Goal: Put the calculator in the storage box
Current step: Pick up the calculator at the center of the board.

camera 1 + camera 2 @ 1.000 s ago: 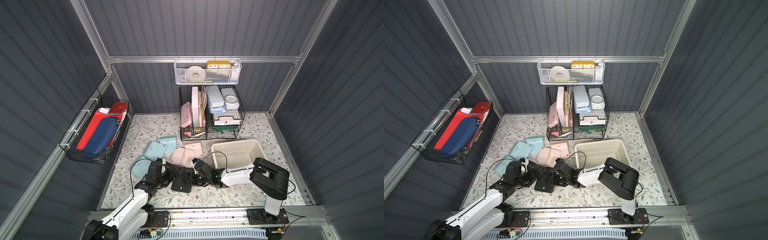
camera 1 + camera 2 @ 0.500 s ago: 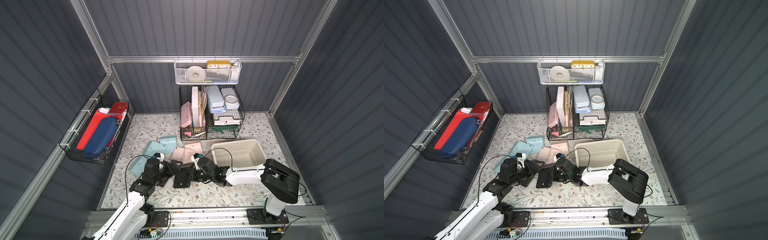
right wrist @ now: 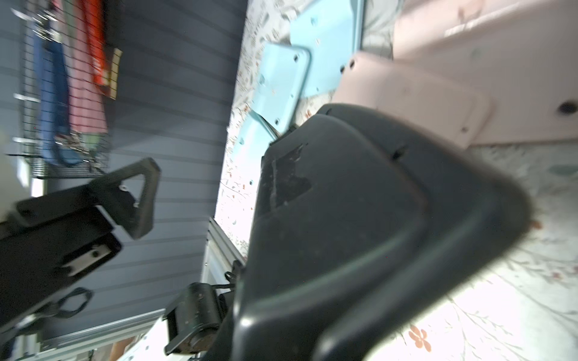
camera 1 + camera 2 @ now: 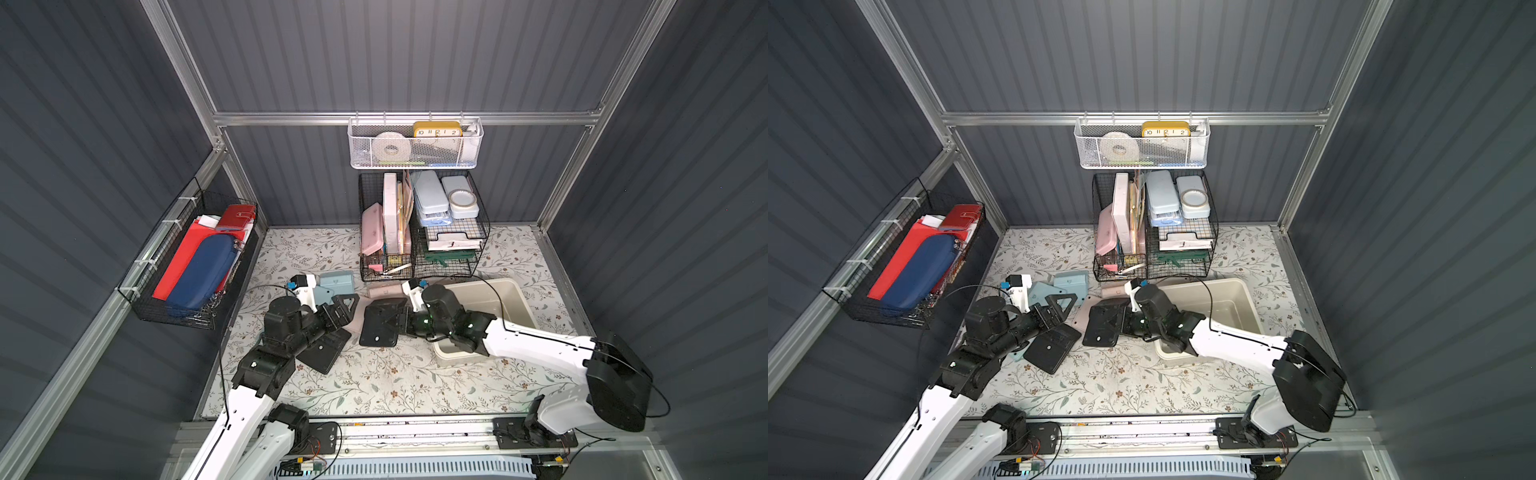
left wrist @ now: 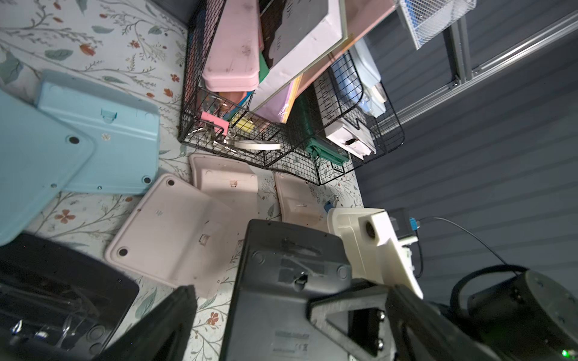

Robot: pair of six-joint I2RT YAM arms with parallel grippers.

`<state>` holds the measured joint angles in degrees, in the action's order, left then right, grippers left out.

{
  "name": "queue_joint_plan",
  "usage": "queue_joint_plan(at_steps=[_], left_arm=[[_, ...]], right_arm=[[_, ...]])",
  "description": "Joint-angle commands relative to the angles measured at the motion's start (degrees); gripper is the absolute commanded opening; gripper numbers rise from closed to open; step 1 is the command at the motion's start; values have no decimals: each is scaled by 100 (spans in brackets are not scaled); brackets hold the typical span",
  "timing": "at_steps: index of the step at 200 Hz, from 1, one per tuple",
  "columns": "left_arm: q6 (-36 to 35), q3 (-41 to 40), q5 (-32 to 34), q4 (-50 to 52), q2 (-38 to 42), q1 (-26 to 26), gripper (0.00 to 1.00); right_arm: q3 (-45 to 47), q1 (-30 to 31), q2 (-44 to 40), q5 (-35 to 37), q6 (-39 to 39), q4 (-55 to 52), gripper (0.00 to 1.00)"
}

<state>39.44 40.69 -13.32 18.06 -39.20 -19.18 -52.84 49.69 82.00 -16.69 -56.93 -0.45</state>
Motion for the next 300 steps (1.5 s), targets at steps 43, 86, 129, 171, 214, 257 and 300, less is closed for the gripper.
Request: queue_joint_plan(at_steps=[43, 86, 129, 171, 214, 257, 300], left_arm=[[-628, 482, -844, -761, -160, -284, 99], [-707, 777, -91, -1178, -744, -1258, 99], [-1237, 1499, 2187, -911, -1533, -3230, 99], [-1831, 2590, 5485, -41, -3007, -5589, 99], [-1743, 3756, 7592, 1513, -4649, -6501, 99], [-1166, 4338, 8003, 2617, -5326, -6502, 99], [-2351, 3782, 7339, 1517, -4843, -6220, 99]], right_arm=[[-767, -1077, -783, -928, 436, -1202, 20], [-1272, -1678, -687, -1832, 517, -1731, 21], [-1632, -2246, -435, -2972, 385, -2100, 21], [-2146, -2563, -63, -3726, 348, -2897, 21], [-2338, -2732, -131, -3760, 217, -3427, 22], [-2285, -2771, -270, -3825, 174, -3638, 23], [-2299, -2826, -402, -3877, 230, -3868, 23]])
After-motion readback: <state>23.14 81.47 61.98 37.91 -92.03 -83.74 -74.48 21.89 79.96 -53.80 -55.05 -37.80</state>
